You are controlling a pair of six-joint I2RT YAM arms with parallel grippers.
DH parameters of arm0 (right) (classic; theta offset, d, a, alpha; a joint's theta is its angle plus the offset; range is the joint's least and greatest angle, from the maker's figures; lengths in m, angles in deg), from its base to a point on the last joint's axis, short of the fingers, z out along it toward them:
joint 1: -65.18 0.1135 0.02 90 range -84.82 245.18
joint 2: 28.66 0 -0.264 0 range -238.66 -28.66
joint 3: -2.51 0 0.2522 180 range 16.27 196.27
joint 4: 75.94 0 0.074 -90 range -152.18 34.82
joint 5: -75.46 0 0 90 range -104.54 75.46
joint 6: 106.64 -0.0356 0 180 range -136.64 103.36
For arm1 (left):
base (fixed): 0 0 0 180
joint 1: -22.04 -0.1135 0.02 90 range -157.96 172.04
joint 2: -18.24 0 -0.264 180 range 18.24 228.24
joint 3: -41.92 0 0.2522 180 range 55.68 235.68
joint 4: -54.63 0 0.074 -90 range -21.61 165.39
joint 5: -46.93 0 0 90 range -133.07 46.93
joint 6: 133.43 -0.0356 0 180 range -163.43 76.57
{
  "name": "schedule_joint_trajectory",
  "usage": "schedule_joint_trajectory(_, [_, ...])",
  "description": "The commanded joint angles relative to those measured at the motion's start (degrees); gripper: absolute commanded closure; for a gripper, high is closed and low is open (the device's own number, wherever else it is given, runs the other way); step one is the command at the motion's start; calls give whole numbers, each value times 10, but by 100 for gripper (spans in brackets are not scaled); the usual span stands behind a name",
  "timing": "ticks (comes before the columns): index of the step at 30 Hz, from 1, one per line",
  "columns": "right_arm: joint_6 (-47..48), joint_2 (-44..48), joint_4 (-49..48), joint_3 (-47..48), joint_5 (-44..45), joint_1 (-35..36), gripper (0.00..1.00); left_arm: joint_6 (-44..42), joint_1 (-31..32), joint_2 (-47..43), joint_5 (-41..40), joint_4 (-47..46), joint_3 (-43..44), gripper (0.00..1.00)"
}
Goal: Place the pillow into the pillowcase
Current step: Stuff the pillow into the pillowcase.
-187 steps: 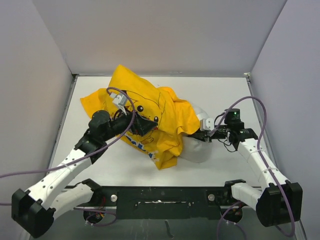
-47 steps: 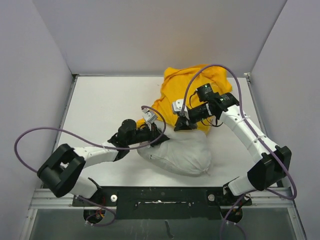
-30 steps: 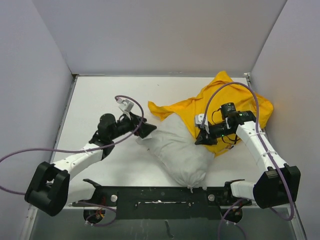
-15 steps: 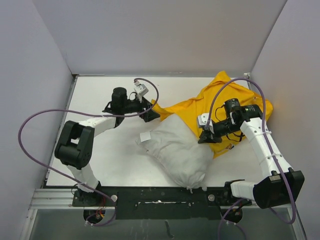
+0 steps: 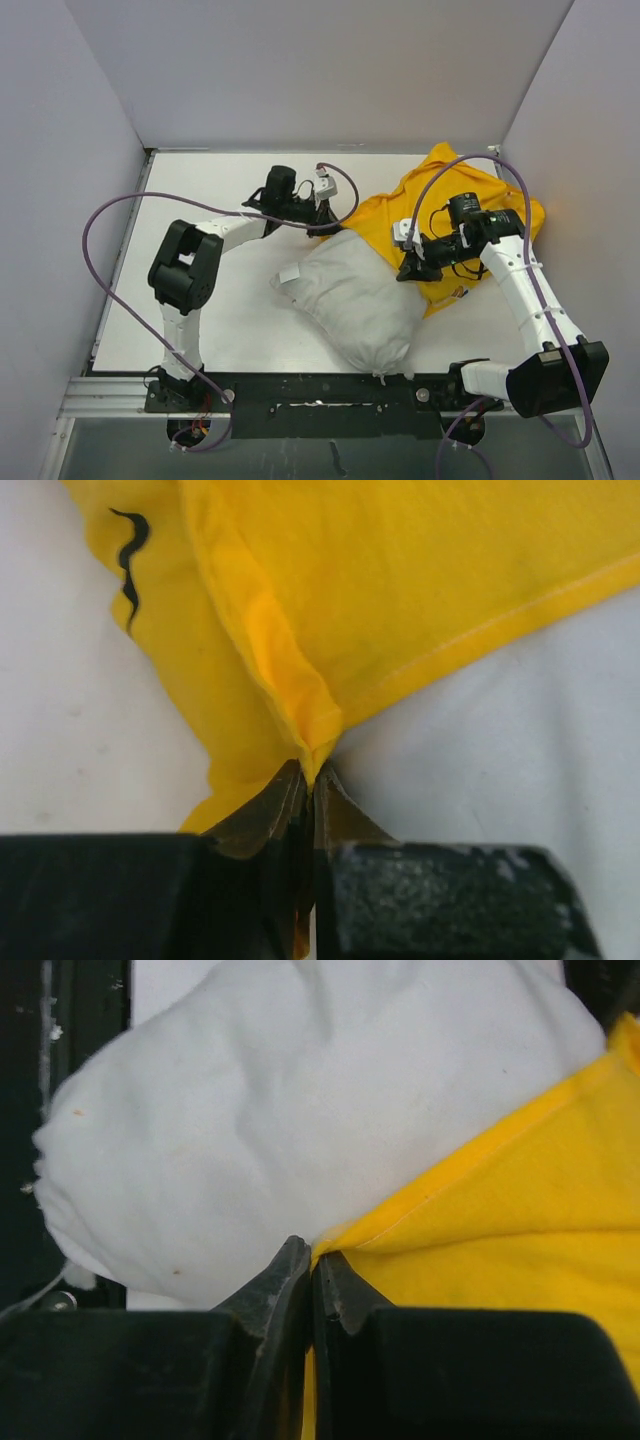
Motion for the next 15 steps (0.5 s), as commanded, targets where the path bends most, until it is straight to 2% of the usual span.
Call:
schedule_joint_trajectory(1, [-164,18,-160,32,100,-2,99,111,-11,-38,47,-89,-69,100])
schedule_joint_trajectory(3, [-224,-9,-230,74,151,-17,100,215,-12,-94,31,-191,-142,100])
schedule_joint_trajectory(5, [-253,-55,-257,144,164,-32,100,308,-8,-149,12,-262,-208,100])
schedule_joint_trajectory(8, [-244,-115,-223,229,148,-26,100,404,7,-199,-15,-317,-286,100])
schedule_joint_trajectory(10, [-211,-125,-181,238,126,-3,100,441,15,-206,-31,-331,-326,100])
schedule_joint_trajectory(11, [-180,-122,-158,233,116,10,96,459,16,-205,-34,-341,-339,100])
schedule_joint_trajectory(12, [-158,-110,-141,222,111,26,86,480,17,-201,-34,-358,-349,100])
schedule_joint_trajectory(13, [-151,-95,-135,212,107,41,74,504,18,-195,-33,-384,-366,100])
schedule_joint_trajectory(15, [-124,-51,-121,195,72,68,43,546,22,-182,-25,-453,-392,100])
